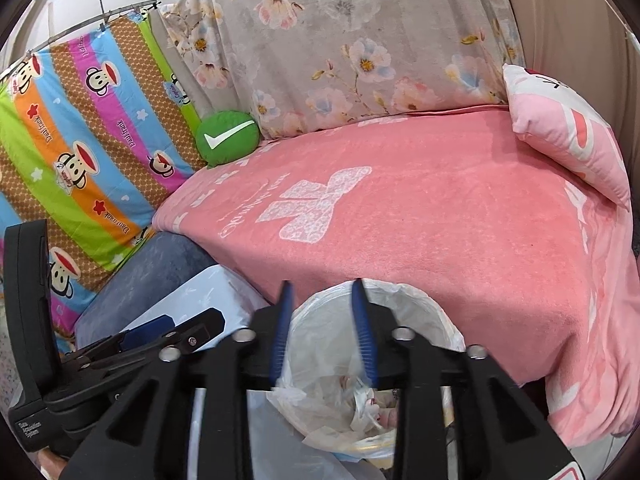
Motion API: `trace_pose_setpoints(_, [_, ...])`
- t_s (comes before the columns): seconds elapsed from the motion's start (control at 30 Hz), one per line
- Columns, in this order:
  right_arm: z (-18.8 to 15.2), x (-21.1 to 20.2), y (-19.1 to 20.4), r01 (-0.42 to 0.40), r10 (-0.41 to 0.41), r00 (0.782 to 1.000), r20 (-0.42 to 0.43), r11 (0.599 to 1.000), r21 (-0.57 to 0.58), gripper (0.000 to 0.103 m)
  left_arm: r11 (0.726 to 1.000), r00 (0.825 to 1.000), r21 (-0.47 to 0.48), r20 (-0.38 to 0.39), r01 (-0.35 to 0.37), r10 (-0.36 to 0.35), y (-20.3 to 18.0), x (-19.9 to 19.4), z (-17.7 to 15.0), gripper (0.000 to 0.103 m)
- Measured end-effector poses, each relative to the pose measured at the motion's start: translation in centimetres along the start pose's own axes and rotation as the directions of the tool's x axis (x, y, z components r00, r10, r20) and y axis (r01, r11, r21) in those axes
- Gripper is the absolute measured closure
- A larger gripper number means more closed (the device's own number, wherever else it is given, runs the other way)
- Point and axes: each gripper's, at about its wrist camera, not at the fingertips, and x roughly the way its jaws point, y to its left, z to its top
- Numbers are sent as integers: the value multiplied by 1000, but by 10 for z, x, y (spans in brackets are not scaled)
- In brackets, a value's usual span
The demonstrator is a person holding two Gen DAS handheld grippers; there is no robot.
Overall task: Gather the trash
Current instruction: 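Carry the gloves and mask over the bin and open both grippers, then move both tools back over the remaining clothes on the board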
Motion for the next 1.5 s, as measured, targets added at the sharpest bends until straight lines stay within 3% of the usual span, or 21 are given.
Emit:
trace_pose_setpoints(0.57, [-18,4,44,-57,53,997,-62,996,-66,57,994,998,-99,15,-53,55,46,-18,-15,29])
trace_pose_setpoints(0.83, [-40,14,80,-98,85,990,-116,988,-115,53,975,993,-187,0,-116,118,89,-28,-34,21])
trace_pose_setpoints(1.17, [-71,32,134,-165,131,973,-190,971,-174,46,927,972,-291,-46,-234,231,157,-45,-67,20])
trace_pose_setpoints(1.33, [-91,42,165,-200,150,961,-231,957,-211,45,885,946,-337,-81,-321,313,196,-53,-88,20])
trace_pose_setpoints(1.5, [-111,54,192,-229,160,947,-279,944,-236,45,825,913,-391,-158,-408,376,241,-51,-113,19])
